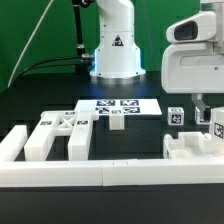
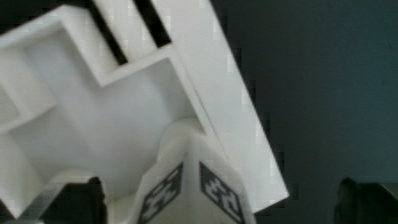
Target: Assemble chair
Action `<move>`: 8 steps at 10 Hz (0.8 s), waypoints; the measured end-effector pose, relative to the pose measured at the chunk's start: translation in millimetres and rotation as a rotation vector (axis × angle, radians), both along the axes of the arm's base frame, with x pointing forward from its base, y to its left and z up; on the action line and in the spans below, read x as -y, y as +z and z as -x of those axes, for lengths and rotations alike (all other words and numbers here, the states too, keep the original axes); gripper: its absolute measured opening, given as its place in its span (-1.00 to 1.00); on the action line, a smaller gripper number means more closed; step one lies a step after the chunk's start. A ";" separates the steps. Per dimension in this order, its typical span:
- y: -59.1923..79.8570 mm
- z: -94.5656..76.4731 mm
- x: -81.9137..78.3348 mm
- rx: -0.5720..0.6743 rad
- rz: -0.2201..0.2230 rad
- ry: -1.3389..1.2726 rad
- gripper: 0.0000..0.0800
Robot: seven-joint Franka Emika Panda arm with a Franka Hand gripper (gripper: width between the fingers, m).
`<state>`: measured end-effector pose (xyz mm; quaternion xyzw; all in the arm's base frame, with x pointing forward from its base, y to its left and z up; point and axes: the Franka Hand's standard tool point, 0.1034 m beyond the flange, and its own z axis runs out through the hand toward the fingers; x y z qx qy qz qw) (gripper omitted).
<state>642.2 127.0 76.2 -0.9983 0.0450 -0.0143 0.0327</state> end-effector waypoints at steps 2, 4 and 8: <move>0.6 -4.6 6.3 0.019 0.020 0.281 0.62; 0.6 -5.0 7.6 0.025 0.028 0.377 0.62; 0.5 -5.0 7.5 0.014 0.017 0.181 -0.29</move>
Offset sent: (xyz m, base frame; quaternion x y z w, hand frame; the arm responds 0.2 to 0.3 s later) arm 0.0000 0.0000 0.0000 0.0000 0.0000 -0.0650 0.9979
